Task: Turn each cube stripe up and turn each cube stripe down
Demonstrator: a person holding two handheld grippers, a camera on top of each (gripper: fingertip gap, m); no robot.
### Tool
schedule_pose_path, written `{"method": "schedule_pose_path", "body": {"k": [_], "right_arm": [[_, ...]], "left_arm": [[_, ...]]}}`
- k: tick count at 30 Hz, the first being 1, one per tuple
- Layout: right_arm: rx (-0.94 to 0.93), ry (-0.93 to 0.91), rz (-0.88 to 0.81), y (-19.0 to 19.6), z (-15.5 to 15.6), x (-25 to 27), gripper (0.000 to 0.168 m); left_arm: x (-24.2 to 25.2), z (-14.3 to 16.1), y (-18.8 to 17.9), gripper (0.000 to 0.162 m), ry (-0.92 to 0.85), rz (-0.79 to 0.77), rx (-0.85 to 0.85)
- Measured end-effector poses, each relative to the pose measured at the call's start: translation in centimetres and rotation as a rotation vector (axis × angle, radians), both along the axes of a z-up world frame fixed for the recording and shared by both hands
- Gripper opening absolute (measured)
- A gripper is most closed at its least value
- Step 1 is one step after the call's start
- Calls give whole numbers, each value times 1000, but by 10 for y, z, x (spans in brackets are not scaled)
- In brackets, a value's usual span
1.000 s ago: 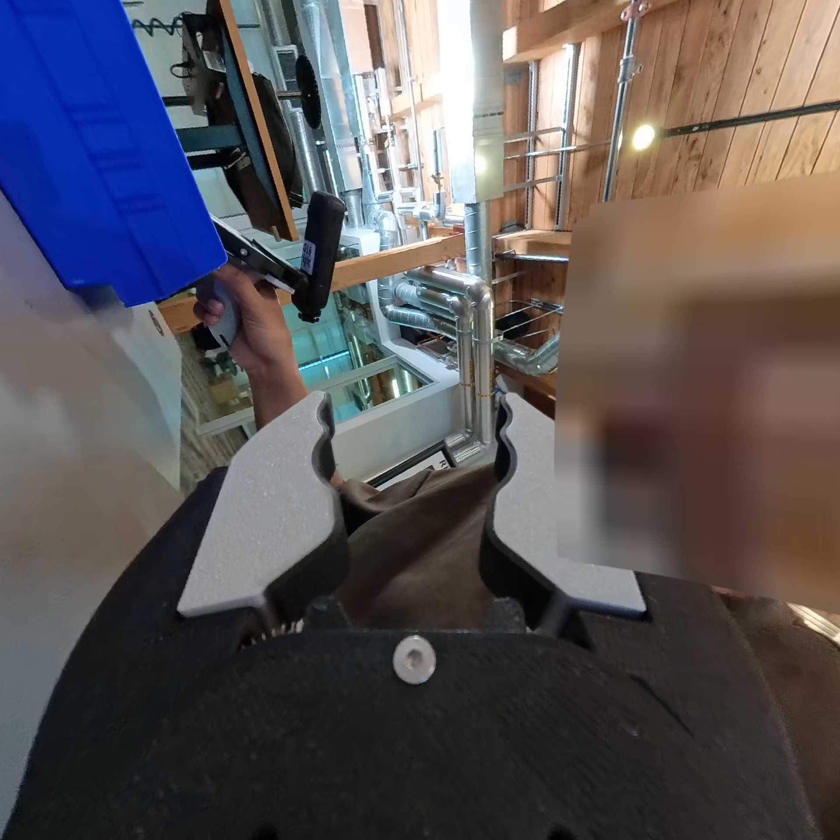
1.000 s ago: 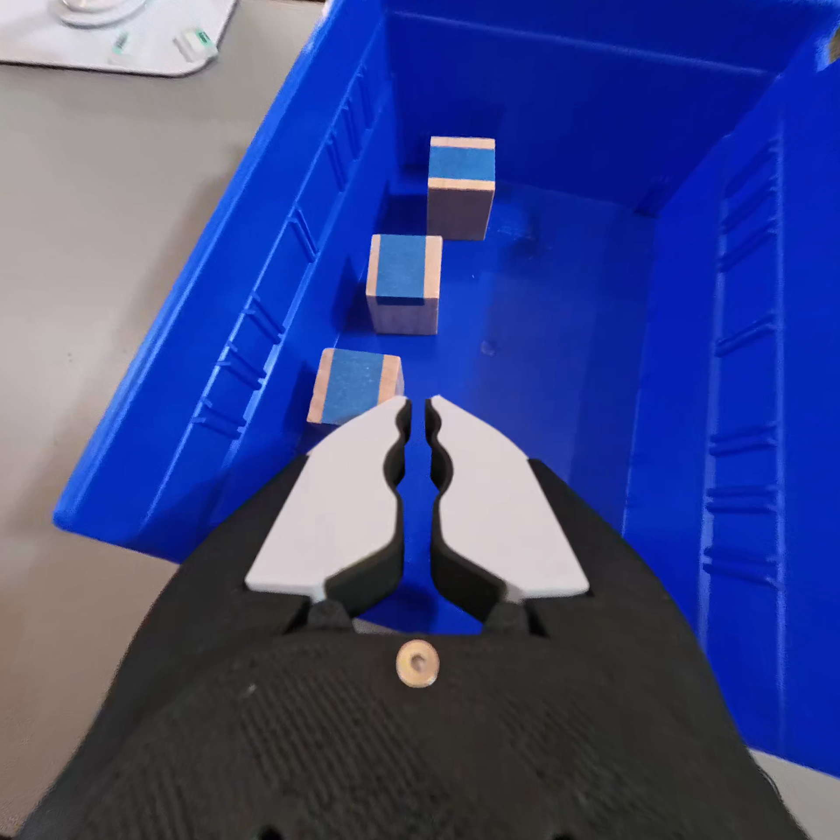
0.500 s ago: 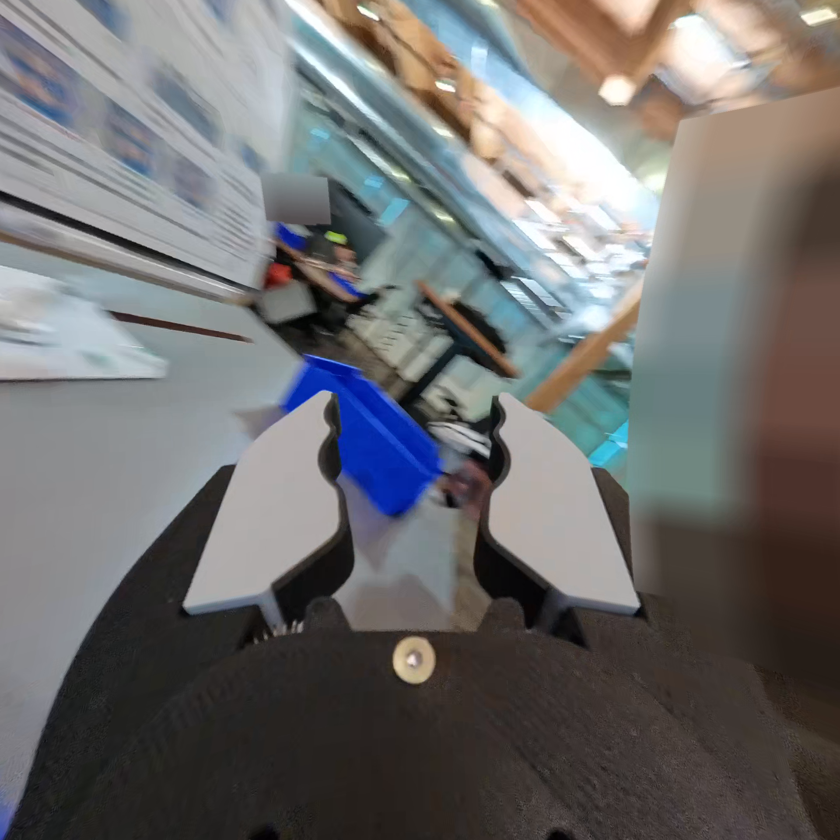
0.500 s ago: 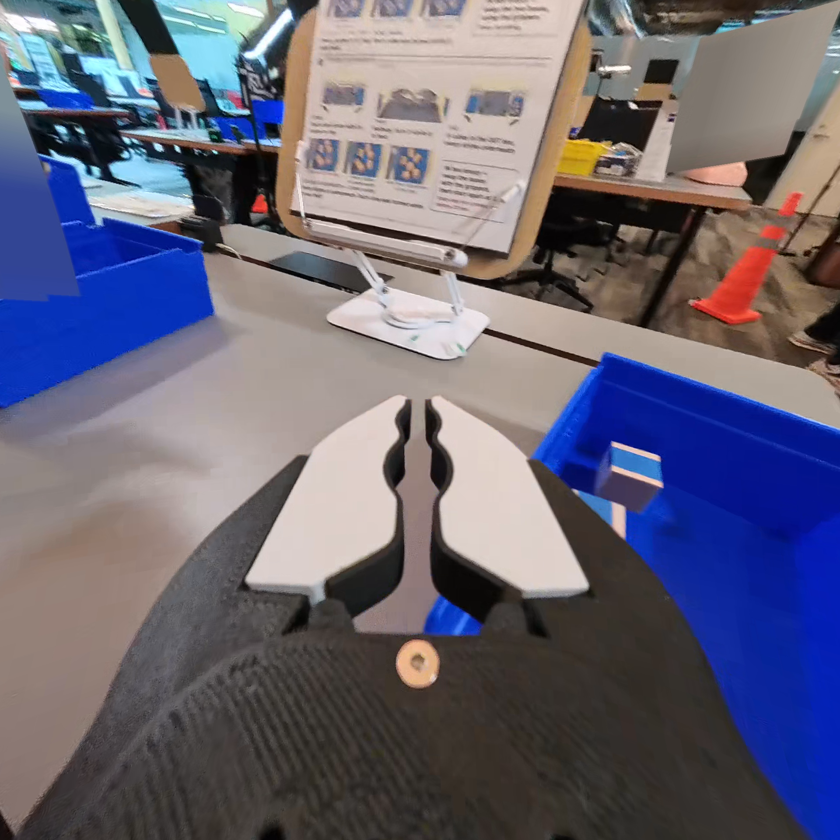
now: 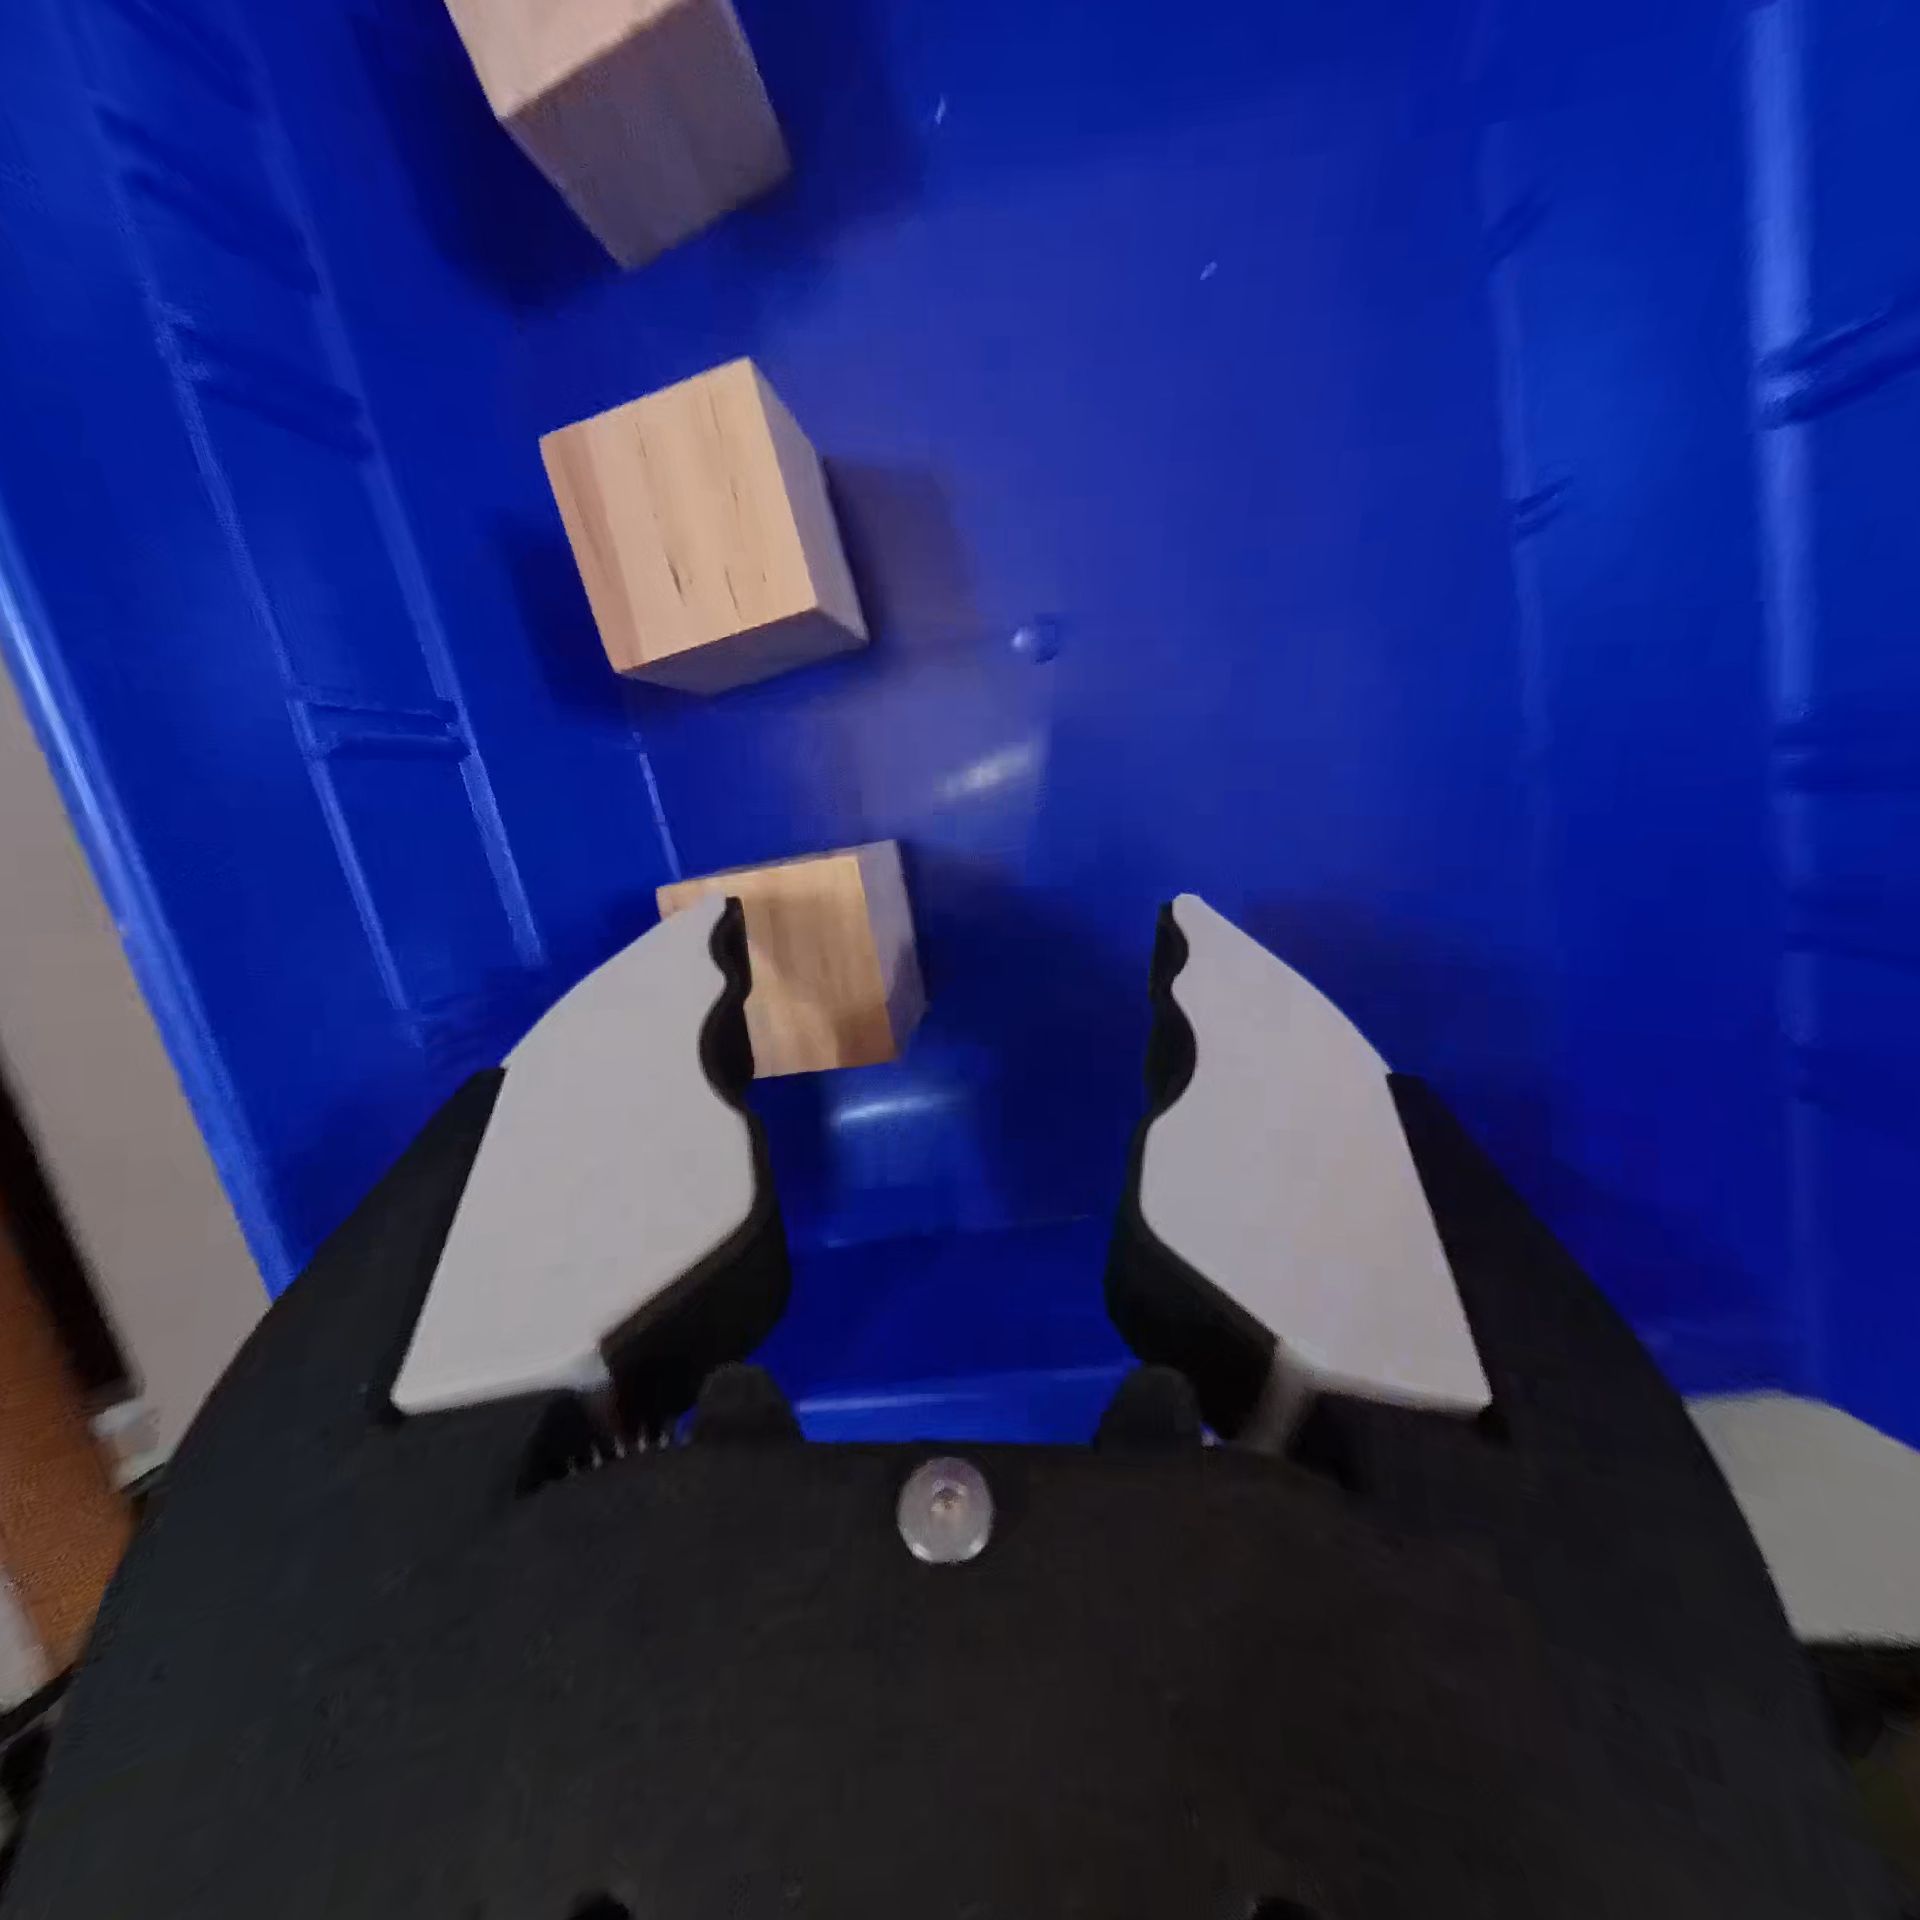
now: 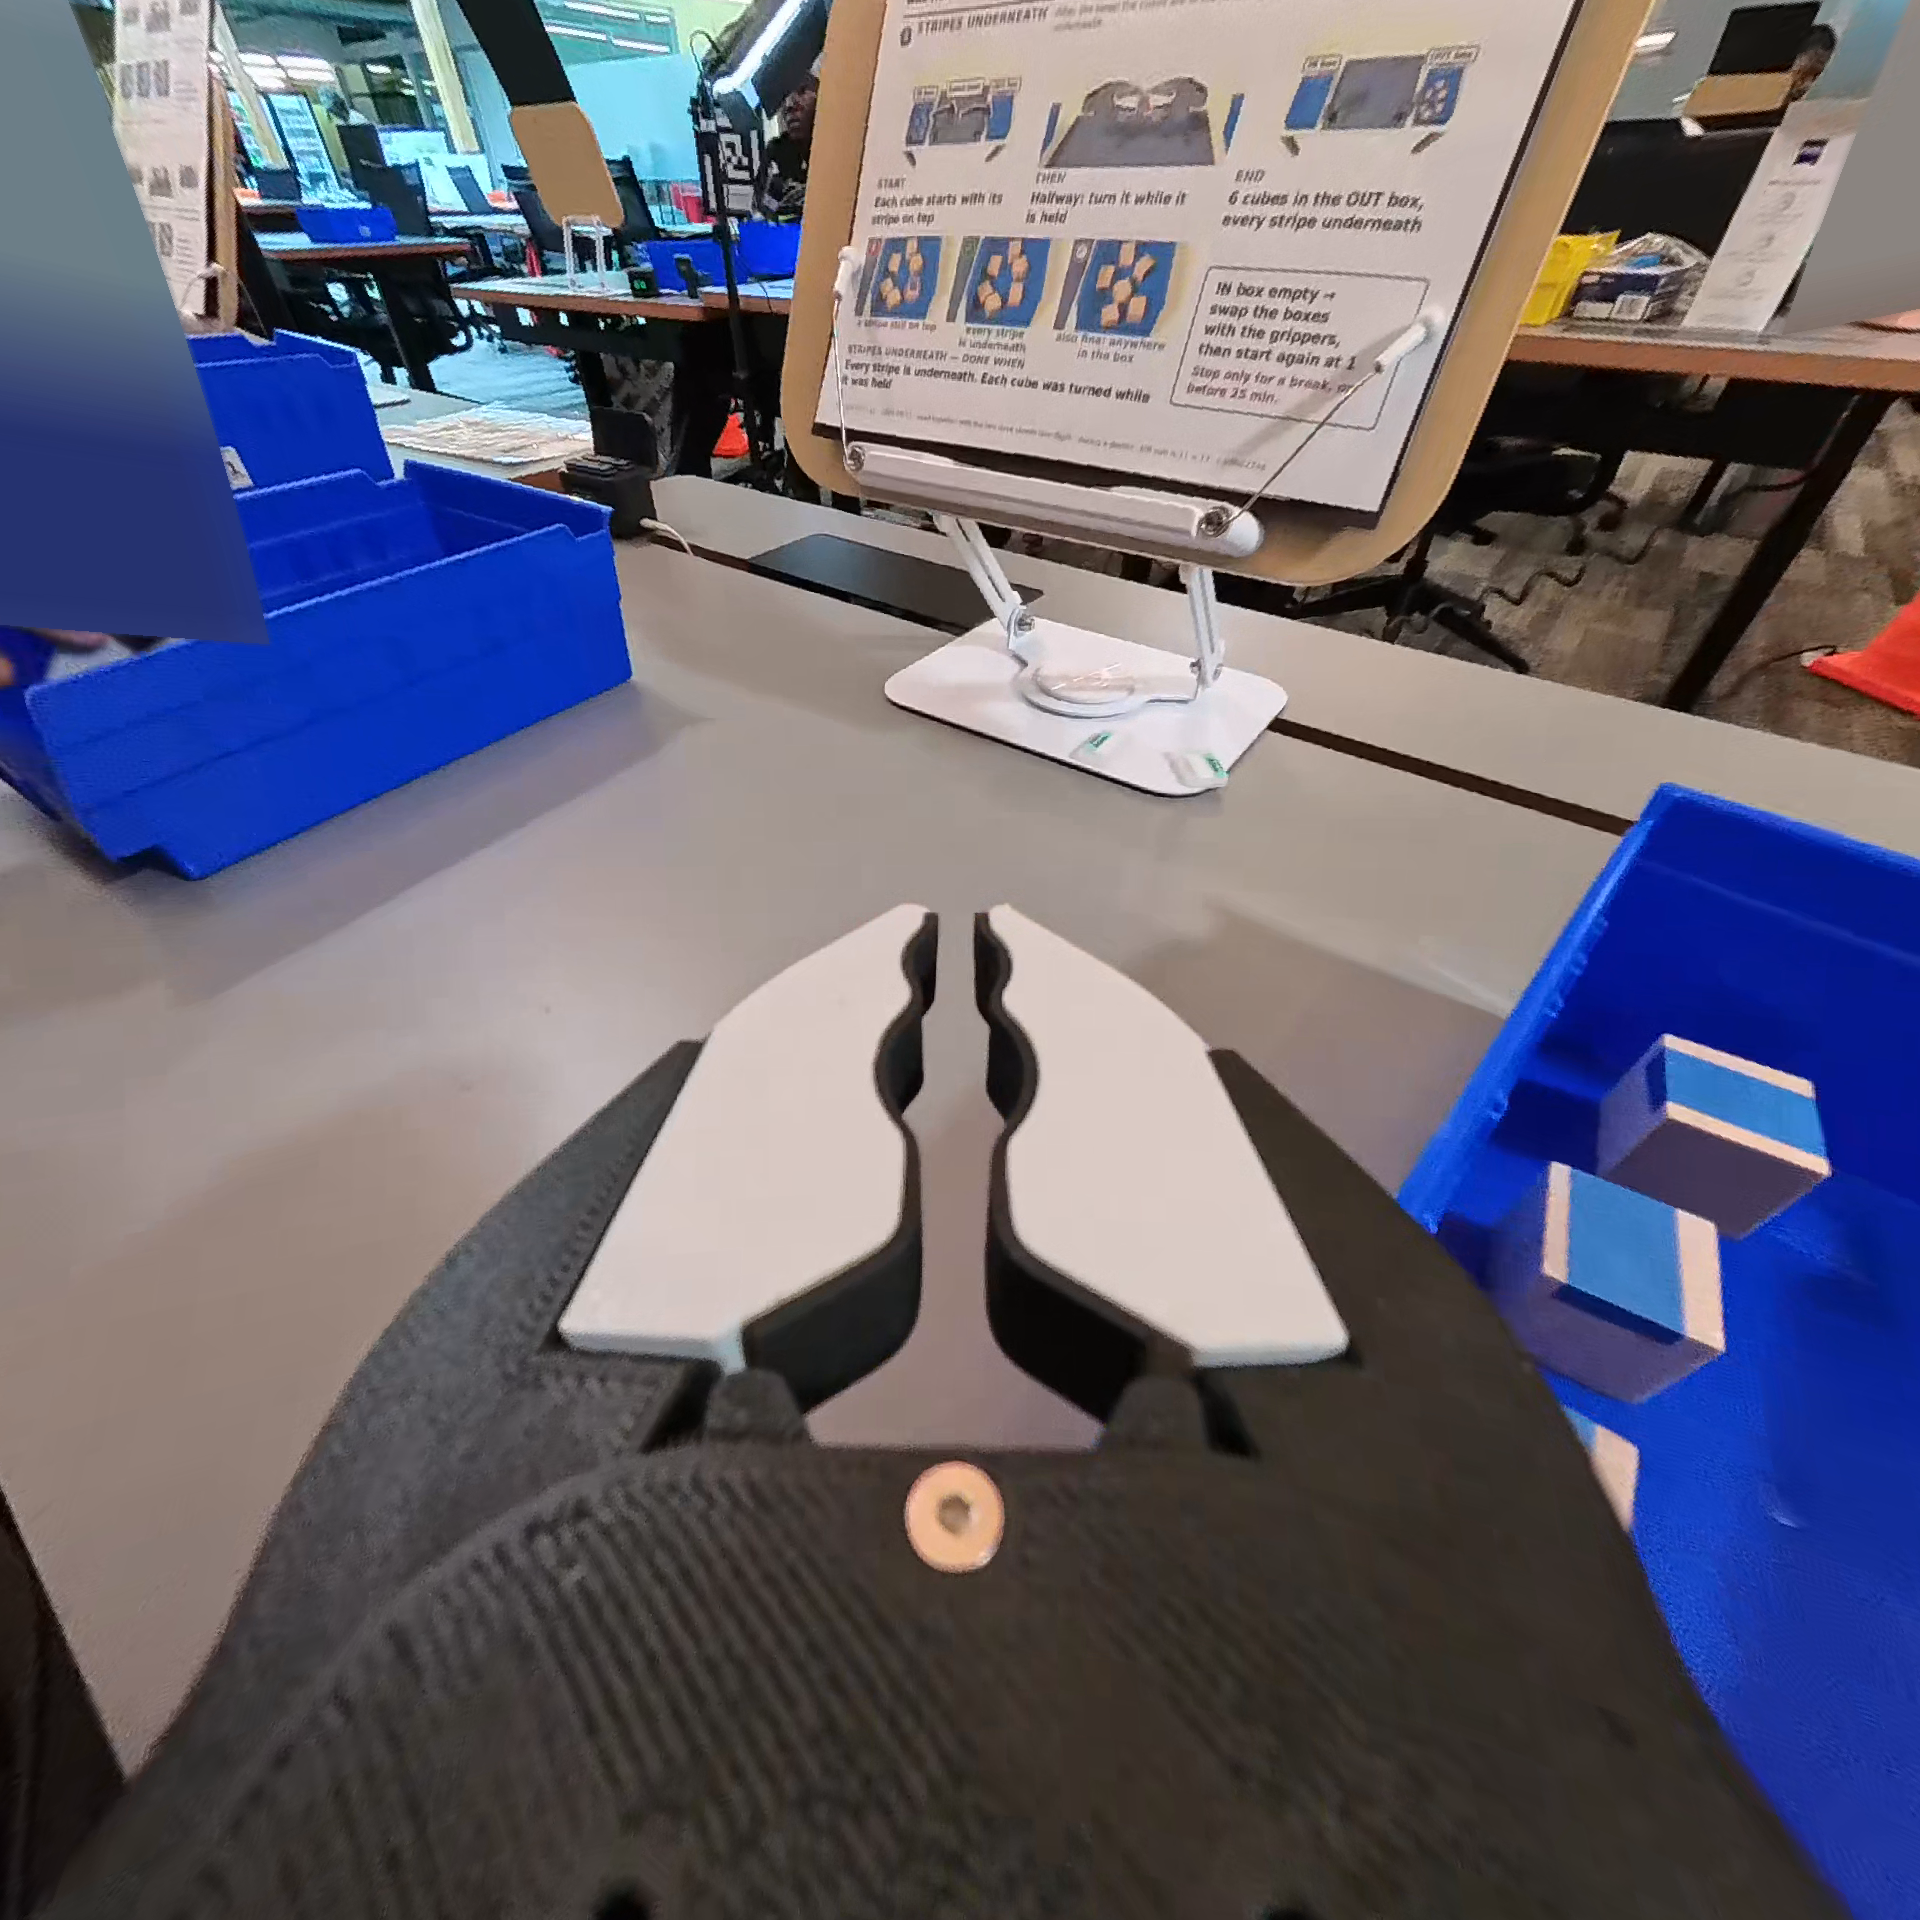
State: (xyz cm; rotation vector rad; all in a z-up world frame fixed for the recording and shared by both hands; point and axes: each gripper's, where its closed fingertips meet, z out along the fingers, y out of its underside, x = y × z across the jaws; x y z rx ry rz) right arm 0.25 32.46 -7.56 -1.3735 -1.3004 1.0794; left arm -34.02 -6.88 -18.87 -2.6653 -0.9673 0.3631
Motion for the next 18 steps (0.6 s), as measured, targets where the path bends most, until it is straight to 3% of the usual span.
{"method": "schedule_pose_path", "body": {"k": [4, 10, 15, 16, 18], "right_arm": [[0, 6, -15, 3, 1, 5, 7], [-46, 8, -11, 5, -3, 5, 7], [-72, -6, 5, 2, -7, 3, 8], [-73, -11, 7, 1, -8, 3, 8], [-73, -21, 11, 0, -10, 2, 9]], "left_arm": [[-12, -9, -10, 80, 99, 20, -161], [-20, 2, -18, 80, 134, 62, -134], [-13, -12, -30, 78, 76, 38, -229], [-11, -17, -31, 85, 66, 31, -247], [-14, -16, -31, 76, 95, 18, -264]]}}
